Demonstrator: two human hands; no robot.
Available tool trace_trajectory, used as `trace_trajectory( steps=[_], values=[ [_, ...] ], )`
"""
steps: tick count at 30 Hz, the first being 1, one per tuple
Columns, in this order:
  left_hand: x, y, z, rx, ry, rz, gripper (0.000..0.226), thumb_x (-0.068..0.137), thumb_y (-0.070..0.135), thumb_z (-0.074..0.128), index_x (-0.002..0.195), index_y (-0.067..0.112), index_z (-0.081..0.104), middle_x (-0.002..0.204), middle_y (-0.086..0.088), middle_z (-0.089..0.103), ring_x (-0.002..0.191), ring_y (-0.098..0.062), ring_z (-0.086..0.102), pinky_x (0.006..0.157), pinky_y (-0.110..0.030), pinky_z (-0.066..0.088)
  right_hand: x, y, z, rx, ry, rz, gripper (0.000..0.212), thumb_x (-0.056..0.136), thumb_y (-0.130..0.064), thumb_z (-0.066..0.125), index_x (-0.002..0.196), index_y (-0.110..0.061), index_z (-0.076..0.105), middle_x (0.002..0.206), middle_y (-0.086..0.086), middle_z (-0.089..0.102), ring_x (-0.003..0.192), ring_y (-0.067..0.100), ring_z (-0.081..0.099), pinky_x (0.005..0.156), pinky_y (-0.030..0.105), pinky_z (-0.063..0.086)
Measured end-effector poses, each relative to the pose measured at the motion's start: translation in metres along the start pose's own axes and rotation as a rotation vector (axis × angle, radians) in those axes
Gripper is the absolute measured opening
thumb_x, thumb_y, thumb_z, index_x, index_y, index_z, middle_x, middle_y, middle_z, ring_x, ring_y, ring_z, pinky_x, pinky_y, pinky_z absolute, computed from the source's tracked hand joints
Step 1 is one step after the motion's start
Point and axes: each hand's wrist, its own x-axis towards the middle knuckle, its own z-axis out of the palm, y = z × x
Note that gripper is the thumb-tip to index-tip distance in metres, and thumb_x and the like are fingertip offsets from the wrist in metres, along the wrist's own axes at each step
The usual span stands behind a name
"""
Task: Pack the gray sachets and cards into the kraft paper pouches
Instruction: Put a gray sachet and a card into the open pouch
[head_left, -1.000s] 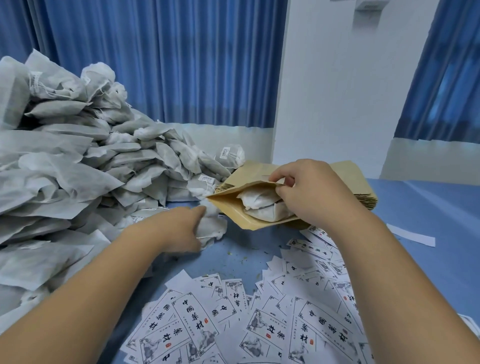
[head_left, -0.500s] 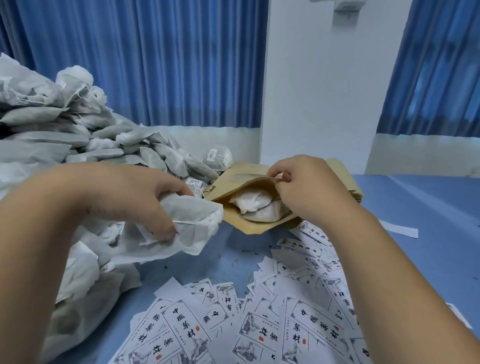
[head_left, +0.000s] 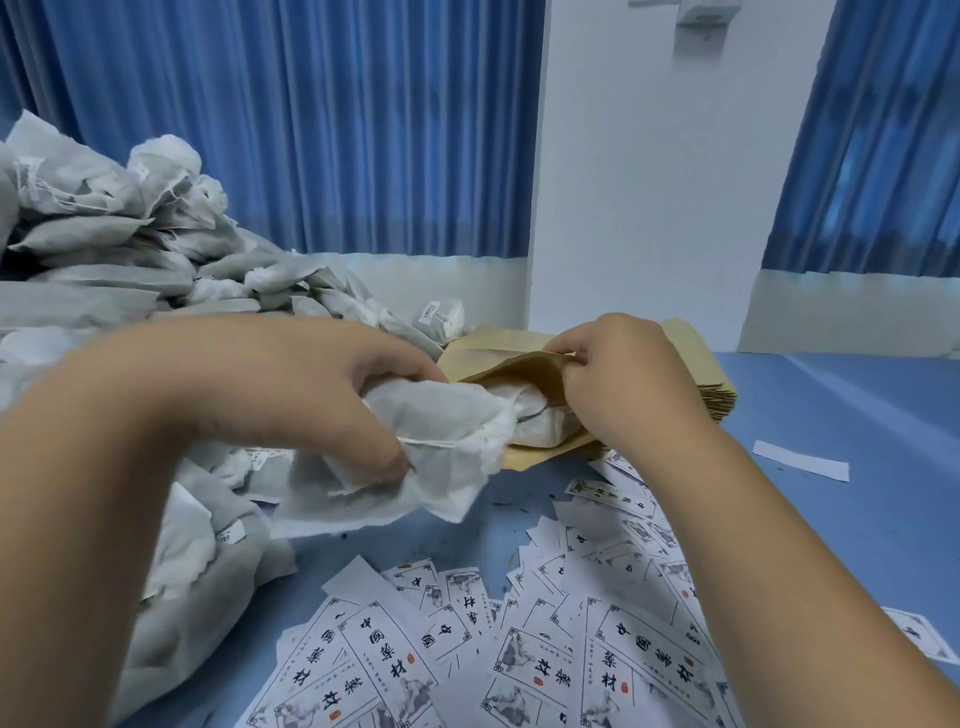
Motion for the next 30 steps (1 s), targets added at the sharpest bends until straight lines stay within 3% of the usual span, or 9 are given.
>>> trace_trajectory(
  steps=[3, 8, 11, 17, 23, 26, 30],
  values=[
    [0.008, 0.011, 0.01, -0.015, 0.009, 0.071, 0.05, 0.059, 0.044, 0.067, 0.108, 0.051, 0.058, 0.093, 0.022, 0.068, 0.079, 0.004, 0.065, 0.074, -0.028, 0.054, -0.001, -0.005, -0.001, -0.034, 0.018, -0.056, 0.031, 0.084, -0.009, 0.051, 0.09, -0.028, 0.075, 0.086, 0.003, 0.061, 0.08, 0.028, 0.059, 0.069, 0.036, 0.054],
    [0.034, 0.024, 0.037, -0.015, 0.239, 0.082, 0.027, 0.073, 0.04, 0.065, 0.099, 0.042, 0.059, 0.087, 0.019, 0.064, 0.08, 0.001, 0.06, 0.072, -0.025, 0.053, -0.004, -0.011, -0.007, -0.068, 0.053, -0.167, 0.031, 0.092, -0.016, 0.048, 0.097, -0.031, 0.075, 0.085, 0.001, 0.051, 0.08, 0.025, 0.054, 0.067, 0.033, 0.049],
    [0.042, 0.024, 0.043, 0.023, 0.34, 0.054, 0.021, 0.076, 0.04, 0.059, 0.097, 0.037, 0.06, 0.089, 0.014, 0.065, 0.082, -0.006, 0.061, 0.076, -0.036, 0.054, -0.003, -0.013, -0.012, -0.075, 0.059, -0.186, 0.031, 0.092, -0.015, 0.048, 0.093, -0.028, 0.075, 0.085, 0.002, 0.051, 0.081, 0.025, 0.053, 0.067, 0.034, 0.048],
    [0.046, 0.024, 0.044, -0.123, 0.553, -0.083, 0.017, 0.075, 0.039, 0.052, 0.075, 0.024, 0.059, 0.071, 0.006, 0.064, 0.071, -0.01, 0.059, 0.059, -0.03, 0.046, -0.005, -0.019, -0.019, -0.068, 0.073, -0.208, 0.029, 0.085, -0.009, 0.048, 0.08, -0.022, 0.073, 0.084, 0.004, 0.052, 0.079, 0.027, 0.053, 0.066, 0.034, 0.048],
    [0.051, 0.028, 0.054, 0.303, 0.65, -0.267, 0.023, 0.08, 0.048, 0.047, 0.082, 0.026, 0.047, 0.083, 0.005, 0.05, 0.078, -0.023, 0.05, 0.061, -0.031, 0.033, -0.01, -0.03, -0.011, -0.053, 0.071, -0.254, 0.024, 0.088, -0.012, 0.05, 0.092, -0.019, 0.073, 0.089, 0.002, 0.05, 0.084, 0.024, 0.052, 0.071, 0.035, 0.047],
    [0.051, 0.03, 0.062, 0.448, 0.637, -0.143, 0.028, 0.086, 0.051, 0.043, 0.071, 0.027, 0.037, 0.083, 0.004, 0.051, 0.082, -0.025, 0.057, 0.062, -0.03, 0.034, -0.013, -0.036, -0.006, -0.03, 0.066, -0.269, 0.02, 0.089, -0.013, 0.052, 0.093, -0.014, 0.072, 0.091, 0.002, 0.05, 0.085, 0.026, 0.053, 0.073, 0.037, 0.048],
    [0.056, 0.03, 0.066, 0.379, 0.6, 0.059, 0.026, 0.088, 0.043, 0.045, 0.095, 0.022, 0.058, 0.095, 0.002, 0.064, 0.087, -0.026, 0.063, 0.066, -0.032, 0.048, -0.014, -0.04, -0.004, -0.019, 0.057, -0.264, 0.023, 0.088, -0.013, 0.05, 0.095, -0.014, 0.072, 0.095, 0.005, 0.052, 0.09, 0.029, 0.055, 0.077, 0.039, 0.048]
  ],
)
